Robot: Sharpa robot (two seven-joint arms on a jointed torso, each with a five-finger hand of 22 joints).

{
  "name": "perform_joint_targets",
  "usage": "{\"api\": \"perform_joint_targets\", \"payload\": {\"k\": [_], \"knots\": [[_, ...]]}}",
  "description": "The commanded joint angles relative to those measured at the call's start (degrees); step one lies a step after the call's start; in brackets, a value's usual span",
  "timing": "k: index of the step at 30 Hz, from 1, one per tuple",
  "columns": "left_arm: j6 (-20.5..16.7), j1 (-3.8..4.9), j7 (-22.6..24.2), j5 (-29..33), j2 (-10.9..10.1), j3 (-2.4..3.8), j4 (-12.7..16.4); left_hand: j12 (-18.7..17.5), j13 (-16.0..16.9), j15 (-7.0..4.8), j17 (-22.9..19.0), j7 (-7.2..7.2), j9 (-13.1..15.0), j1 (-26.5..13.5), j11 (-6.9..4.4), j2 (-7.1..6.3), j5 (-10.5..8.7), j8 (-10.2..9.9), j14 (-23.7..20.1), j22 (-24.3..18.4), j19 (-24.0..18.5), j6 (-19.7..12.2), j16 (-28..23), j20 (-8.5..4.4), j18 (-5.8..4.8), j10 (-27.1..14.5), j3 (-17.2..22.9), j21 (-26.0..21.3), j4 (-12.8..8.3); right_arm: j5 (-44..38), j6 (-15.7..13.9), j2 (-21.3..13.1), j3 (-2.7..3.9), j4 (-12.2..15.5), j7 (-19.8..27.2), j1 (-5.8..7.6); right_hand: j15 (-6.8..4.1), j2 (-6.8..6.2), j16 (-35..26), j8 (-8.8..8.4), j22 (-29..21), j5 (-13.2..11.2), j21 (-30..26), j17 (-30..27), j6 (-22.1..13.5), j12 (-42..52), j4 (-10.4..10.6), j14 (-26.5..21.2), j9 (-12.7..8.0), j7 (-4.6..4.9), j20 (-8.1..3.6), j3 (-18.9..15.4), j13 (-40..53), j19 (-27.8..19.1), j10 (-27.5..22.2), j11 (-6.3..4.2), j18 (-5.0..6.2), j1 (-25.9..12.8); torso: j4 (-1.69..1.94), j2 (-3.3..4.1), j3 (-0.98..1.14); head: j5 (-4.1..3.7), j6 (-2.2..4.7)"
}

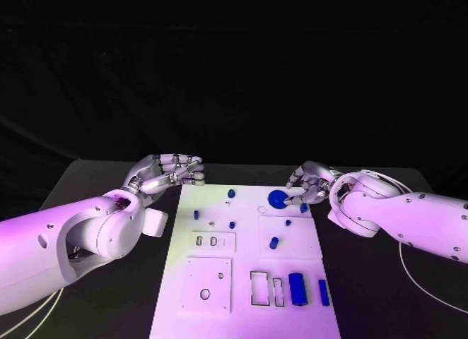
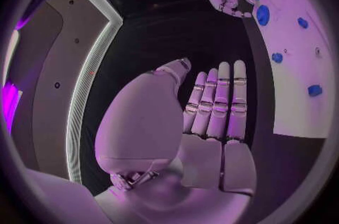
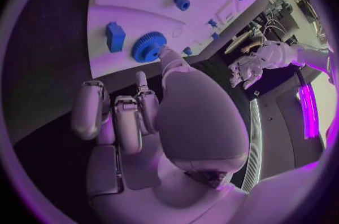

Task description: Assemble the parts on the task board

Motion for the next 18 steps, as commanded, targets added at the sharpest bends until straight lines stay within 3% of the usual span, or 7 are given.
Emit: {"api": "perform_joint_targets", "payload": {"k": [1, 6, 18], "knots": [[1.3, 0.05, 0.2, -0.2, 0.1, 0.03, 0.1, -0.2, 0.1, 0.22, 0.1, 0.54, -0.1, 0.0, 0.36, -0.05, -0.29, -0.4, -0.3, 0.0, 0.4, -0.4, -0.2, -0.01, 1.11, -0.1, 0.4, 0.3, 0.0, -0.2, 1.8, 0.7, -0.03, -0.6, -0.7, -0.21, 0.3, 0.25, 0.4, 0.46, 0.1, 0.2, 0.3, 8.9, -0.3, 0.4, 0.3, 4.8, 0.1, 0.04, -0.09, -0.2, 3.4, 0.4, 0.3, 0.03, -0.41, 0.7, 0.04, 0.03, -0.09, 0.01, -0.21], [1.4, 0.05, 0.2, -0.2, 0.1, 0.03, 0.1, -0.2, 0.1, 0.22, 0.1, 0.54, -0.1, 0.0, 0.36, -0.05, -0.29, -0.4, -0.3, 0.0, 0.4, -0.4, -0.2, -0.01, 1.11, -0.1, 0.4, 0.3, 0.0, -0.6, 1.4, 1.9, -0.05, -1.6, -0.4, -0.57, 0.31, 0.47, 0.4, 0.69, 0.2, 0.2, 0.4, 8.9, -0.3, 0.9, 0.5, 4.8, 0.2, 0.04, -0.07, -0.2, 3.9, 0.4, 0.6, 0.03, -0.43, 1.0, -0.12, 0.01, -0.09, 0.17, -0.46], [1.5, 0.05, 0.1, -0.2, 0.2, 0.03, 0.0, -0.2, 0.1, 0.22, 0.1, 0.54, -0.1, 0.0, 0.36, -0.05, -0.29, -0.4, -0.3, 0.0, 0.4, -0.4, -0.2, -0.01, 1.11, -0.1, 0.4, 0.3, 0.0, -1.5, 1.0, 3.2, -0.07, -2.2, 0.0, -0.87, 0.31, 0.91, 0.5, 1.12, 0.6, 0.2, 0.6, 9.3, -0.1, 1.7, 0.9, 4.9, 0.3, 0.01, -0.06, 0.0, 4.9, 0.6, 1.1, 0.03, -0.5, 1.5, -0.06, -0.02, -0.04, 0.16, -0.88]]}}
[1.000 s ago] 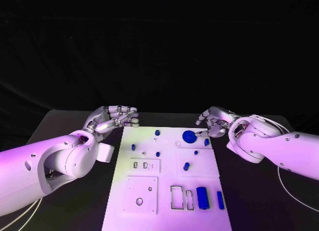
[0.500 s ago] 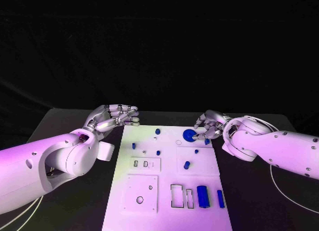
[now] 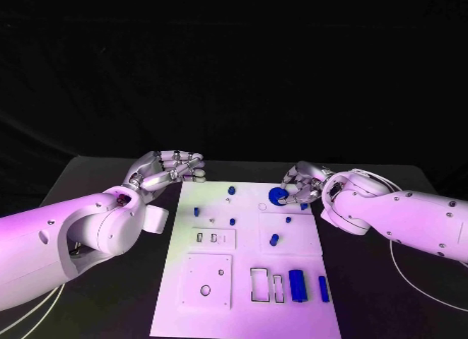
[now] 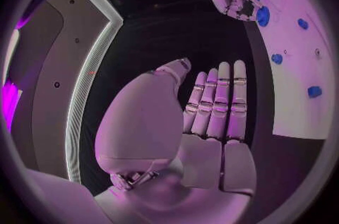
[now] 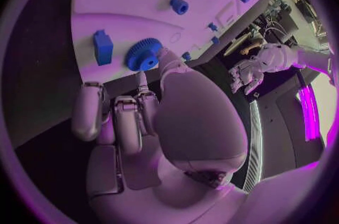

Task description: Assemble the parts on the task board

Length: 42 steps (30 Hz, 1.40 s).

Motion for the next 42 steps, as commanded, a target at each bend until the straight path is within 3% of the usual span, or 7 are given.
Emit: {"api": "perform_joint_targets", "payload": {"k": [1, 16, 25, 32, 38, 42], "knots": [[1.2, 0.05, 0.2, -0.2, 0.2, 0.04, 0.0, -0.2, 0.1, 0.22, 0.1, 0.54, -0.1, 0.0, 0.36, -0.05, -0.29, -0.4, -0.3, 0.1, 0.4, -0.4, -0.2, -0.01, 1.11, -0.1, 0.4, 0.3, 0.0, -1.3, 0.5, 0.4, -0.01, -0.3, 0.1, -0.1, 0.31, 0.07, 0.3, 0.29, 0.1, 0.2, 0.2, 9.3, -0.1, 0.2, 0.5, 4.9, 0.1, 0.0, 0.14, 0.0, 4.9, 0.4, 0.5, -0.1, -0.44, 0.7, 0.01, -0.03, 0.06, -0.02, -0.15], [1.5, 0.05, 0.0, -0.2, 0.2, 0.04, 0.0, -0.2, 0.1, 0.21, 0.2, 0.52, -0.1, 0.0, 0.35, -0.04, -0.31, -0.4, -0.3, 0.2, 0.5, -0.4, -0.3, -0.03, 1.1, 0.0, 0.5, 0.6, -0.1, -3.2, 0.9, 1.8, -0.08, -2.2, 0.1, -0.68, 0.3, 0.5, 0.4, 0.7, 0.5, 0.2, 0.4, 9.6, 0.1, 0.9, 0.4, 4.9, 0.2, -0.02, 0.13, 0.6, 5.7, 0.6, 0.9, -0.13, -0.49, 1.6, 0.01, -0.01, 0.09, -0.03, -0.49], [1.8, 0.05, -0.1, -0.2, 0.1, 0.04, 0.0, -0.2, 0.1, 0.21, 0.2, 0.52, -0.1, 0.0, 0.35, -0.04, -0.31, -0.4, -0.3, 0.2, 0.5, -0.4, -0.3, -0.03, 1.1, 0.0, 0.5, 0.6, -0.1, -6.1, 0.9, 2.2, -0.14, -2.7, 0.3, -1.05, 0.23, 0.79, 0.5, 1.54, 1.2, 0.3, 0.8, 10.0, 0.9, 2.1, 0.0, 5.0, 0.2, -0.13, 0.08, 2.7, 7.2, 0.8, 1.7, -0.23, -0.6, 4.0, -0.02, 0.02, 0.14, 0.04, -0.71], [1.9, 0.05, -0.2, -0.2, 0.1, 0.04, 0.0, -0.2, 0.1, 0.21, 0.2, 0.52, -0.1, 0.0, 0.35, -0.04, -0.31, -0.4, -0.3, 0.2, 0.5, -0.4, -0.3, -0.03, 1.1, 0.0, 0.5, 0.6, -0.1, -9.0, -0.4, 2.2, -0.16, -2.3, 0.5, -1.32, -0.79, 0.84, 0.6, 3.76, 2.5, 0.4, 1.6, 10.6, 5.2, 3.7, -0.7, 5.1, 0.9, -1.54, -0.73, 8.7, 9.1, 1.3, 3.0, -1.48, -0.79, 6.9, -0.01, -0.02, 0.17, 0.11, -0.82], [2.1, 0.05, -0.2, -0.2, 0.1, 0.04, -0.1, -0.2, 0.1, 0.21, 0.2, 0.52, -0.1, 0.0, 0.35, -0.04, -0.31, -0.4, -0.3, 0.2, 0.5, -0.4, -0.3, -0.03, 1.1, 0.0, 0.5, 0.6, -0.1, -11.1, -3.4, 1.9, -0.16, -1.2, 1.1, -1.54, -1.64, 0.03, 0.7, 5.26, 3.5, 0.3, 2.2, 10.9, 7.8, 4.4, -0.6, 5.2, 1.8, -2.72, -1.52, 12.6, 10.0, 1.8, 3.7, -2.49, -0.99, 5.5, -0.05, -0.02, 0.18, 0.08, -0.7], [2.1, 0.05, -0.3, -0.2, 0.1, 0.04, -0.1, -0.3, 0.1, 0.21, 0.2, 0.51, -0.1, -0.1, 0.35, 0.02, -0.31, -0.4, -0.3, 0.2, 0.5, -0.4, -0.3, -0.05, 1.09, 0.1, 0.6, 0.7, -0.1, -11.9, -5.3, 1.7, -0.16, -0.5, 1.3, -1.58, -1.82, -0.1, 0.7, 5.49, 4.4, 0.2, 2.8, 10.9, 8.1, 4.7, -0.5, 5.2, 2.1, -2.93, -1.7, 13.3, 10.4, 2.3, 4.0, -2.68, -1.18, 4.9, -0.06, -0.04, 0.16, 0.08, -0.52]]}}
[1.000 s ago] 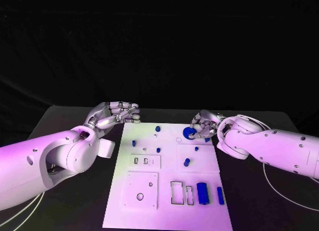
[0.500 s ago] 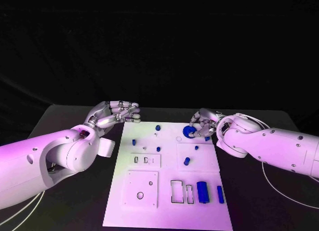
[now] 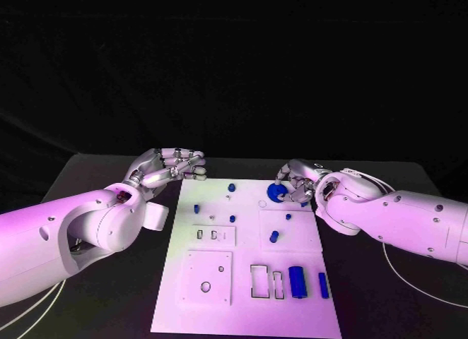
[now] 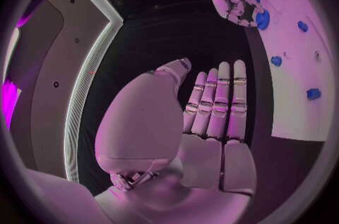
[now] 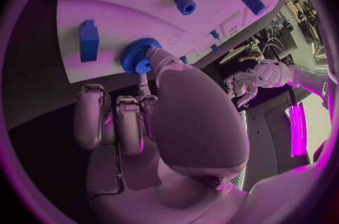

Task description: Assemble the parts on the task board

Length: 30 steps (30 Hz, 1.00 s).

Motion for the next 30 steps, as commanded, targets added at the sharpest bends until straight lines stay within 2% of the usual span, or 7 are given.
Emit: {"api": "perform_joint_targets", "payload": {"k": [1, 9, 14, 17, 24, 30], "knots": [[1.2, 0.05, 0.2, -0.2, 0.1, 0.04, 0.0, -0.3, 0.1, 0.21, 0.1, 0.51, -0.1, -0.1, 0.35, 0.02, -0.31, -0.4, -0.3, 0.1, 0.5, -0.4, -0.3, -0.05, 1.09, 0.1, 0.4, 0.3, 0.0, -3.6, -2.9, -0.2, -0.16, 0.7, 0.1, -0.27, -0.59, -0.01, 0.2, 2.78, 0.9, 0.0, 0.7, 10.9, 4.3, 0.4, 0.0, 5.2, 2.0, -2.51, -0.22, 0.5, 10.5, 0.7, 2.9, -0.38, -1.3, -1.2, -0.01, -0.03, -0.01, 0.03, 0.19], [1.3, 0.05, 0.1, -0.2, 0.2, 0.04, -0.1, -0.3, 0.1, 0.21, 0.1, 0.51, -0.1, -0.1, 0.35, 0.02, -0.31, -0.4, -0.3, 0.1, 0.5, -0.4, -0.3, -0.05, 1.09, 0.1, 0.4, 0.3, 0.0, -9.7, -5.2, -0.7, -0.03, 5.0, -0.1, 0.27, -0.68, -0.6, 0.2, 2.65, 1.6, -0.1, 1.3, 10.9, 4.0, 0.2, 0.1, 5.2, 2.1, -2.51, -0.36, 1.2, 10.3, 1.1, 2.7, -0.42, -1.47, -2.0, 0.05, -0.05, 0.0, 0.13, 0.36], [1.5, 0.04, 0.0, -0.2, 0.3, 0.04, -0.2, -0.3, 0.1, 0.21, 0.1, 0.51, -0.1, -0.1, 0.35, 0.02, -0.31, -0.4, -0.3, 0.1, 0.5, -0.4, -0.3, -0.05, 1.09, 0.1, 0.4, 0.3, 0.0, -14.4, -5.7, 0.9, 0.02, 7.7, -1.3, 0.53, -0.68, -0.84, 0.2, 2.57, 1.9, -0.1, 1.5, 10.9, 3.9, 0.1, 0.2, 5.2, 2.1, -2.48, -0.39, 1.4, 10.2, 1.3, 2.7, -0.41, -1.54, -2.4, 0.18, 0.05, 0.03, 0.4, 0.37], [1.5, 0.04, 0.0, -0.2, 0.4, 0.03, -0.3, -0.3, 0.1, 0.21, 0.1, 0.51, -0.1, -0.1, 0.35, 0.02, -0.31, -0.4, -0.3, 0.1, 0.5, -0.4, -0.3, -0.05, 1.09, 0.1, 0.4, 0.3, 0.0, -16.6, -6.1, 2.3, 0.03, 8.5, -2.3, 0.59, -0.68, -0.9, 0.2, 2.52, 2.0, -0.1, 1.6, 10.9, 3.8, 0.1, 0.2, 5.2, 2.1, -2.47, -0.4, 1.5, 10.2, 1.3, 2.7, -0.4, -1.56, -2.5, 0.19, 0.06, -0.03, 0.61, 0.39], [1.6, 0.04, -0.1, -0.2, 0.5, 0.03, -0.3, -0.3, 0.1, 0.21, 0.1, 0.51, -0.1, -0.1, 0.35, 0.02, -0.31, -0.4, -0.3, 0.1, 0.5, -0.4, -0.3, -0.05, 1.09, 0.1, 0.4, 0.3, 0.0, -18.6, -6.1, 6.1, 0.04, 7.7, -3.7, 0.61, -0.68, -0.91, 0.2, 2.5, 2.1, -0.1, 1.7, 10.8, 3.8, 0.1, 0.2, 5.2, 2.1, -2.47, -0.4, 1.6, 10.3, 1.4, 2.7, -0.4, -1.6, -2.6, 0.16, 0.16, -0.07, 0.81, 0.37], [1.7, 0.05, -0.1, -0.2, 0.7, 0.03, -0.3, -0.3, 0.1, 0.21, 0.1, 0.51, -0.1, -0.1, 0.35, 0.02, -0.31, -0.4, -0.3, 0.1, 0.5, -0.4, -0.3, -0.05, 1.09, 0.1, 0.4, 0.3, 0.0, -19.0, -5.5, 9.6, 0.02, 4.9, -4.0, 0.19, -0.67, -0.96, 0.2, 2.42, 2.1, -0.1, 1.6, 10.7, 3.7, 0.1, 0.3, 5.1, 2.1, -2.44, -0.41, 1.8, 10.2, 1.4, 2.7, -0.38, -1.59, -2.7, 0.22, 0.21, -0.07, 0.86, 0.23]]}}
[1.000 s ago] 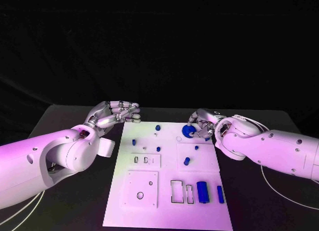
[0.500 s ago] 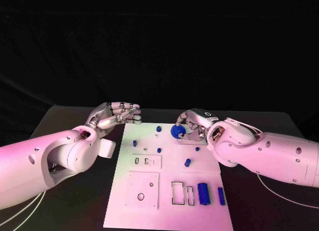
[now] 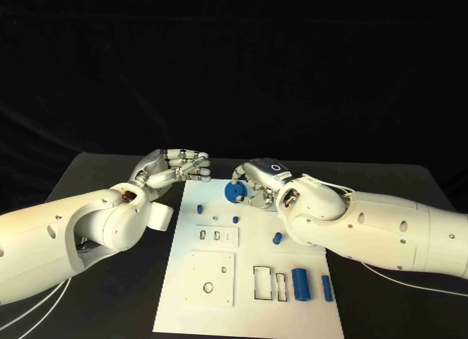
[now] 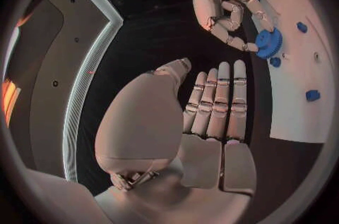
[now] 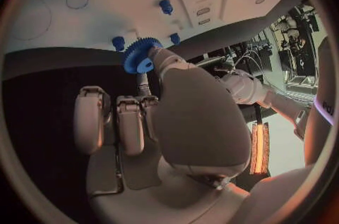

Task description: Assemble the parts on the task board

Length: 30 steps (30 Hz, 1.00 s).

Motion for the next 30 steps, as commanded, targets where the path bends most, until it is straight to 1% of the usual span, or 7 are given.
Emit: {"api": "perform_joint_targets", "payload": {"k": [1, 4, 9, 13, 18, 22, 30], "knots": [[1.2, 0.05, 0.2, -0.2, 0.2, 0.04, 0.1, -0.3, 0.1, 0.21, 0.1, 0.51, -0.1, -0.1, 0.35, 0.02, -0.31, -0.4, -0.3, 0.1, 0.5, -0.4, -0.3, -0.05, 1.09, 0.1, 0.4, 0.3, 0.0, -2.6, 0.1, 1.3, -0.02, -1.6, -1.3, -0.33, -0.28, 0.03, 0.2, 2.41, 2.0, 0.0, 0.1, 10.7, 3.4, -0.2, 0.0, 5.1, 2.1, -2.3, -0.17, 0.4, 10.2, 0.3, 2.6, -0.29, -0.7, -0.5, -0.01, 0.02, 0.0, 0.1, -0.17], [1.2, 0.05, 0.2, -0.2, 0.2, 0.04, 0.1, -0.3, 0.1, 0.21, 0.1, 0.51, -0.1, -0.1, 0.35, 0.02, -0.31, -0.4, -0.3, 0.1, 0.5, -0.4, -0.3, -0.05, 1.09, 0.1, 0.4, 0.3, 0.0, -2.6, 0.3, 2.4, -0.04, -3.0, -1.4, -0.62, -0.27, -0.05, 0.2, 2.33, 2.0, 0.0, 0.1, 10.7, 3.3, -0.2, 0.0, 5.1, 2.1, -2.26, -0.17, 0.5, 10.1, 0.3, 2.5, -0.26, -0.69, -0.7, 0.09, 0.06, -0.04, 0.13, -0.25], [1.2, 0.06, 0.0, -0.3, 0.2, 0.04, 0.1, -0.4, 0.1, 0.2, 0.2, 0.48, -0.1, -0.2, 0.33, 0.07, -0.32, -0.4, -0.3, 0.1, 0.5, -0.4, -0.4, -0.07, 1.07, 0.1, 0.5, 0.4, 0.0, -3.1, 0.6, 3.6, -0.07, -4.5, -1.3, -0.97, -0.27, -0.05, 0.2, 2.33, 2.0, 0.0, 0.1, 10.7, 3.3, -0.2, 0.0, 5.1, 2.1, -2.26, -0.17, 0.5, 10.1, 0.3, 2.5, -0.26, -0.69, -0.7, -0.07, 0.03, 0.05, 0.59, -0.5], [1.2, 0.06, -0.1, -0.3, 0.3, 0.04, 0.0, -0.4, 0.1, 0.2, 0.2, 0.48, -0.1, -0.2, 0.33, 0.07, -0.32, -0.4, -0.3, 0.1, 0.5, -0.4, -0.4, -0.07, 1.07, 0.1, 0.5, 0.4, 0.0, -3.3, 0.9, 4.2, -0.1, -4.9, -1.2, -1.15, -0.27, -0.05, 0.2, 2.33, 2.0, 0.0, 0.1, 10.7, 3.3, -0.2, 0.0, 5.1, 2.1, -2.26, -0.17, 0.5, 10.1, 0.3, 2.5, -0.26, -0.69, -0.7, -0.11, 0.02, 0.07, 0.54, -0.61], [1.3, 0.06, -0.1, -0.3, 0.4, 0.04, 0.0, -0.4, 0.1, 0.2, 0.2, 0.48, -0.1, -0.2, 0.33, 0.07, -0.32, -0.4, -0.3, 0.1, 0.5, -0.4, -0.4, -0.07, 1.07, 0.1, 0.5, 0.4, 0.0, -3.6, 2.0, 5.2, -0.17, -5.8, -1.3, -1.46, -0.25, -0.11, 0.2, 2.26, 2.1, 0.0, 0.1, 10.8, 3.2, -0.3, 0.0, 5.2, 2.1, -2.23, -0.16, 0.7, 10.1, 0.4, 2.5, -0.23, -0.71, -0.8, -0.1, -0.03, 0.1, 0.94, -0.72], [1.3, 0.06, -0.2, -0.4, 0.5, 0.04, -0.1, -0.4, 0.1, 0.2, 0.2, 0.48, -0.1, -0.2, 0.33, 0.07, -0.32, -0.4, -0.3, 0.1, 0.5, -0.4, -0.4, -0.07, 1.07, 0.1, 0.5, 0.4, 0.0, -3.8, 2.9, 5.7, -0.25, -6.4, -1.5, -1.74, -0.24, -0.13, 0.2, 2.24, 2.1, 0.0, 0.1, 10.8, 3.2, -0.2, 0.1, 5.1, 2.1, -2.21, -0.16, 0.8, 10.2, 0.3, 2.5, -0.22, -0.7, -0.9, -0.11, -0.03, 0.13, 0.84, -0.83], [1.3, 0.06, -0.2, -0.4, 0.5, 0.04, -0.1, -0.4, 0.1, 0.2, 0.2, 0.48, -0.1, -0.2, 0.33, 0.07, -0.32, -0.4, -0.3, 0.1, 0.5, -0.4, -0.4, -0.07, 1.07, 0.1, 0.5, 0.4, 0.0, -3.8, 4.1, 6.1, -0.32, -7.2, -2.0, -2.14, -0.23, -0.17, 0.2, 2.22, 2.0, 0.0, 0.0, 10.7, 3.2, -0.3, 0.1, 5.1, 2.1, -2.2, -0.15, 0.8, 10.1, 0.3, 2.5, -0.2, -0.68, -1.0, -0.14, -0.03, 0.15, 1.07, -0.9]]}}
